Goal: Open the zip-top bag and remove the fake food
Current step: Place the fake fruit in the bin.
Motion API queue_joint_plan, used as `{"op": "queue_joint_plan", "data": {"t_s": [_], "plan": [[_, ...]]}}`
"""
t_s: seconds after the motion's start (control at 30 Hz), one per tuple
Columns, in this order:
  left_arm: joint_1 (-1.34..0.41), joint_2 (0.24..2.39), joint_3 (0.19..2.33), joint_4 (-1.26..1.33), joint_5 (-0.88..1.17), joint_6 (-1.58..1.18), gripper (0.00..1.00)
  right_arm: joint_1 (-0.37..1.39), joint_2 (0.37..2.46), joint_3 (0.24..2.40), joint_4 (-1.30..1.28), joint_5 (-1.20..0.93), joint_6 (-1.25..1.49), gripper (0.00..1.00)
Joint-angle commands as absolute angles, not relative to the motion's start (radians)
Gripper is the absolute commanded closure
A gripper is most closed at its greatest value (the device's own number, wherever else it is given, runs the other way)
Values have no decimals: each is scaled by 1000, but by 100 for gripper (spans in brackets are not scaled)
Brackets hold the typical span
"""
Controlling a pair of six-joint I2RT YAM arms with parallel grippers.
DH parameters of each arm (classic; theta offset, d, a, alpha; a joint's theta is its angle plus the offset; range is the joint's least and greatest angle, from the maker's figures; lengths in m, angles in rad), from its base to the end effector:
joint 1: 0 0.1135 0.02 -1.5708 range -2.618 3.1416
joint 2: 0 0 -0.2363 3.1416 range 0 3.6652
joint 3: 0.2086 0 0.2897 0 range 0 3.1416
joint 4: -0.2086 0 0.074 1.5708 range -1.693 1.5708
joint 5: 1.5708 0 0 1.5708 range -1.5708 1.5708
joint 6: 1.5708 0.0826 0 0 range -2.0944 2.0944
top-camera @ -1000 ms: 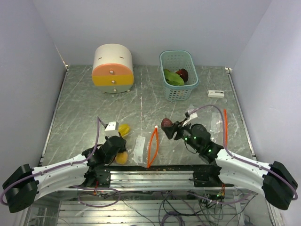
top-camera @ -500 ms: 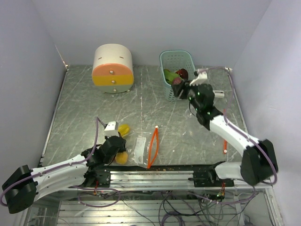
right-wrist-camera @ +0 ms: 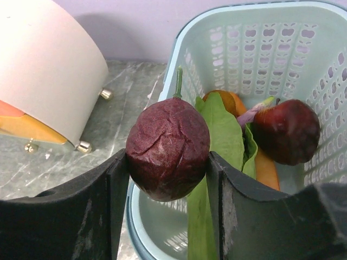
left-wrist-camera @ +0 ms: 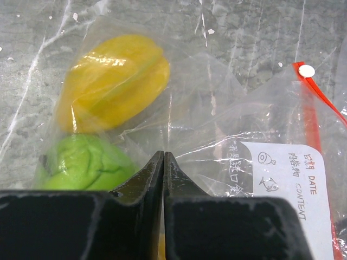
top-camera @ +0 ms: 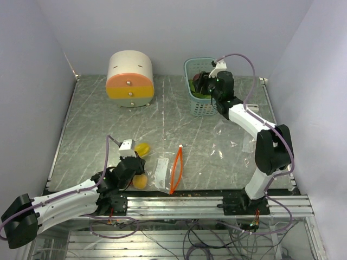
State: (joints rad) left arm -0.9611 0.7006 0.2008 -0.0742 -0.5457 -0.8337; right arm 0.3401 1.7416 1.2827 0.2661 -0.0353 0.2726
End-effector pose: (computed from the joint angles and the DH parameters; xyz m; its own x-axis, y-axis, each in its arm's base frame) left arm 0.1716 -0.1708 0.1041 -0.5431 -0.3277 -0.7731 0.0731 0.8988 -0.4323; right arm 0.4652 0.1677 0.2446 -0.2725 0.1890 -0.9434 -0.3039 0.9134 0.2708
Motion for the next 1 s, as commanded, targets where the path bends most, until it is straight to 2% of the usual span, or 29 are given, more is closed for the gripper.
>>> {"op": "queue_joint_plan", "data": {"t_s": [0.0,0.1,0.17,0.27,0.4,0.73,0.93,0.97], "plan": [[-957,700,194,-70,-546,-815,85,335,1767,1333,248,-29,222,43],[-958,699,193,-66,-543,-812,81,334,1747,1314,279,-35,209,29],[-957,700,192,-69,-547,-817,70,336,1727,1305,288,-37,207,21],[-957,692,189,-70,-548,-819,55,335,1683,1277,306,-47,196,17],[-959,667,183,-75,-546,-822,44,338,1558,1204,335,-71,204,17],[-959,573,210,-111,-550,-805,36,440,1095,802,367,-99,297,21],[-958,535,278,-200,-624,-764,30,663,1006,654,240,24,388,27],[-957,533,292,-221,-645,-764,29,702,1002,618,241,38,411,31]]}}
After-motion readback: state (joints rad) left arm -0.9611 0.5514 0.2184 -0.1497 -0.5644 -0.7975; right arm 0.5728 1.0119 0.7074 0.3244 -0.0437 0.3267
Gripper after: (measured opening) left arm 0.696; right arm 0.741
